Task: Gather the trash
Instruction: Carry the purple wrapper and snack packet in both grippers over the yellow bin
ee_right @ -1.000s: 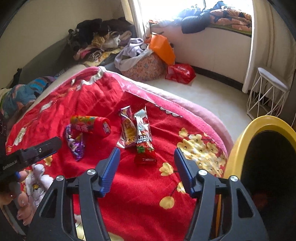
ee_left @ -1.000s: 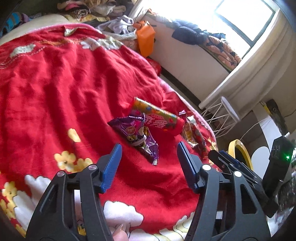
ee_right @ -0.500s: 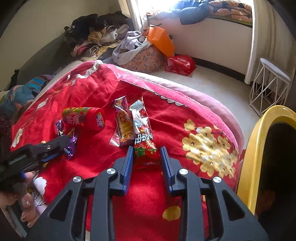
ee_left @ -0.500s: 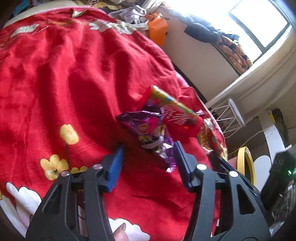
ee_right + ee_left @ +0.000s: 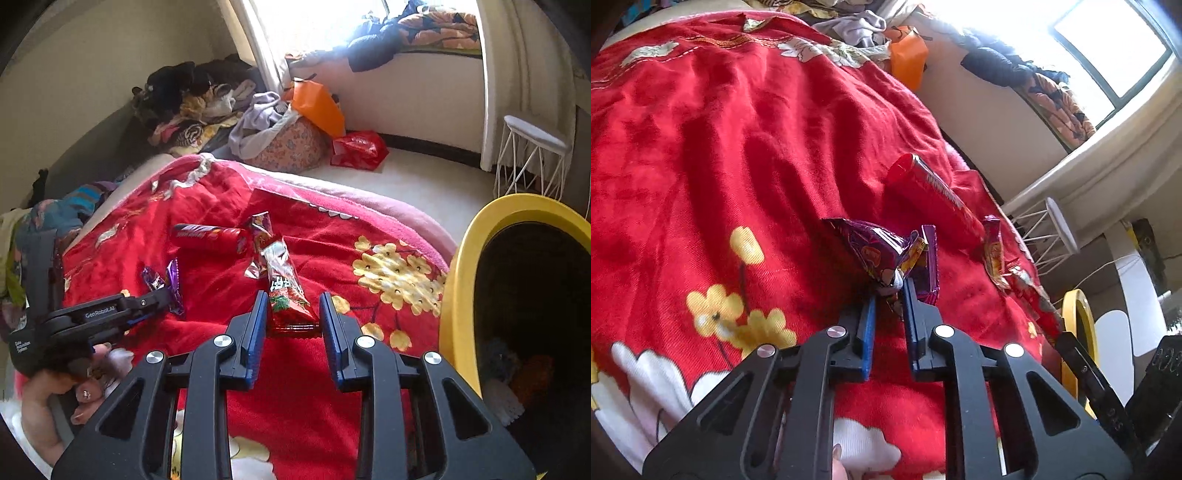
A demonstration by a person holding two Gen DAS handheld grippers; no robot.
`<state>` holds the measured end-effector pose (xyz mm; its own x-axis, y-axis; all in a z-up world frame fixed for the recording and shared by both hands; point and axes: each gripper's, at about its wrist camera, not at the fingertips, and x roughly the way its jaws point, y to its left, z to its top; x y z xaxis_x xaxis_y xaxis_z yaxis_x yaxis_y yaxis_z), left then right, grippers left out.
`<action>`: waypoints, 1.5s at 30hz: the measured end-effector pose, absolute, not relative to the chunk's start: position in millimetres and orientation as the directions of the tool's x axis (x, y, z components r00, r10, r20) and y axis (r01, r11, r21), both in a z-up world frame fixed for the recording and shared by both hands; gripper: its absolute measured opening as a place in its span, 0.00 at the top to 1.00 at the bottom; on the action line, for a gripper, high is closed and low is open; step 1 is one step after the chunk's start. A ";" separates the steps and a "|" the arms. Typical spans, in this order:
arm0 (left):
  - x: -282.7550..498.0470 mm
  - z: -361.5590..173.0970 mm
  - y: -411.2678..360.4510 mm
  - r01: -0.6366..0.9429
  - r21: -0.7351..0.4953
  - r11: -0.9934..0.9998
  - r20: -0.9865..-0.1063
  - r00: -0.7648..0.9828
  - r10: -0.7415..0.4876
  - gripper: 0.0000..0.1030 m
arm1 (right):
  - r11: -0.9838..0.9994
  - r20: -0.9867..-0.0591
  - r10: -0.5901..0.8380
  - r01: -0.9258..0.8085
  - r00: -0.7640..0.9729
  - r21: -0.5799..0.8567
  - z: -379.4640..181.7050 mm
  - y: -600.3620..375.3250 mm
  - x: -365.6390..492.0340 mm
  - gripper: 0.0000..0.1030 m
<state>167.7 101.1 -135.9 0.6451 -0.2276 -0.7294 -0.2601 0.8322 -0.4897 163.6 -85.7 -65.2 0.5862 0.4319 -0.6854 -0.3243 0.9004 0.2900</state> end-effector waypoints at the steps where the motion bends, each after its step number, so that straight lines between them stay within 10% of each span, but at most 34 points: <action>1: 165.8 -134.1 101.1 -0.256 -0.494 0.831 -0.725 0.649 -0.232 0.92 | 0.899 -0.682 0.435 -0.324 0.588 0.294 -64.1 -86.4 161.3 0.74; 45: 139.3 -48.9 -11.8 0.095 -0.449 0.888 -0.585 0.720 -0.373 0.92 | 0.934 -0.556 0.313 -0.144 0.770 0.325 -8.9 -205.7 121.3 0.83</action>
<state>139.3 -11.8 -48.9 0.7199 -0.3730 -0.5853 0.0949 0.8883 -0.4493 121.3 -205.7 -8.9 0.7700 0.3126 -0.5562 -0.1443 0.9345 0.3254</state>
